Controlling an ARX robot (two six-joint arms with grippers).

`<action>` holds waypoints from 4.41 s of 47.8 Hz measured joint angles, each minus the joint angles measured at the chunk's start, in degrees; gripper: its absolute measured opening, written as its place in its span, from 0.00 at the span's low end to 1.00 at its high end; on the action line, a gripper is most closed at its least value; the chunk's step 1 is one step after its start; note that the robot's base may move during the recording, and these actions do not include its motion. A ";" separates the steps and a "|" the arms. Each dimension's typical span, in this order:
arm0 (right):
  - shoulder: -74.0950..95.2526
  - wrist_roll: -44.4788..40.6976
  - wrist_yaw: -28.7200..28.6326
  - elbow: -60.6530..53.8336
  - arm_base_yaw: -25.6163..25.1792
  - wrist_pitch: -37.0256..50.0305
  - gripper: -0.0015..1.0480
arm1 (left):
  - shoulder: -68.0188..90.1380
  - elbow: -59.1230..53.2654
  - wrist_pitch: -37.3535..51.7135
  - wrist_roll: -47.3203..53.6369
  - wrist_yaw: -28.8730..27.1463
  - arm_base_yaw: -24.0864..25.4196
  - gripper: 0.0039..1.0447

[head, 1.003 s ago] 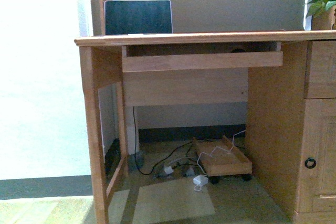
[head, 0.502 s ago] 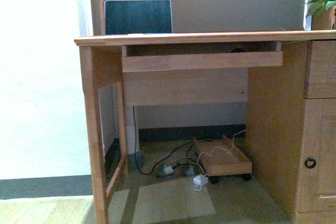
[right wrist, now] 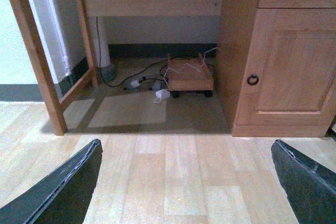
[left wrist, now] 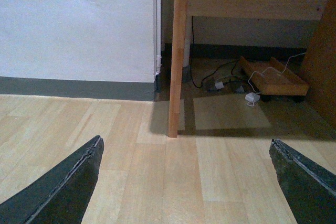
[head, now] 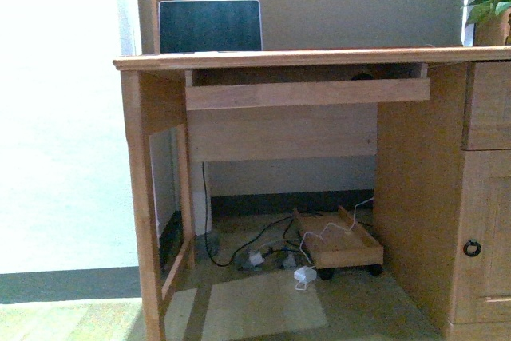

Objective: Place mouse

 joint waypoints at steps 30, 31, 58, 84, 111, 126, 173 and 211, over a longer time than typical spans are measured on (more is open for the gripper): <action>0.00 0.00 0.00 0.00 0.00 0.00 0.93 | 0.02 0.00 0.00 -0.02 0.02 0.00 0.93; 0.00 0.00 0.00 0.00 0.02 0.00 0.93 | 0.00 0.00 0.00 0.00 0.00 0.00 0.93; -0.02 0.00 0.00 0.00 0.00 0.00 0.93 | 0.02 0.00 0.00 0.00 0.00 0.00 0.93; 0.02 0.00 0.13 0.00 0.00 0.00 0.93 | 0.02 0.00 0.00 0.00 0.00 0.00 0.93; 0.00 0.00 0.00 0.00 0.00 0.00 0.93 | 0.02 0.00 0.00 0.00 0.02 0.00 0.93; 0.00 0.00 0.00 0.00 0.00 0.00 0.93 | 4.17 3.02 -6.73 -2.16 5.46 0.57 0.93; 0.00 0.00 0.04 0.00 0.00 0.00 0.93 | 116.63 48.87 63.73 75.65 14.91 -9.81 0.93; 0.00 0.00 0.04 0.00 0.00 0.00 0.93 | 109.53 54.14 21.42 62.47 23.50 -9.86 0.93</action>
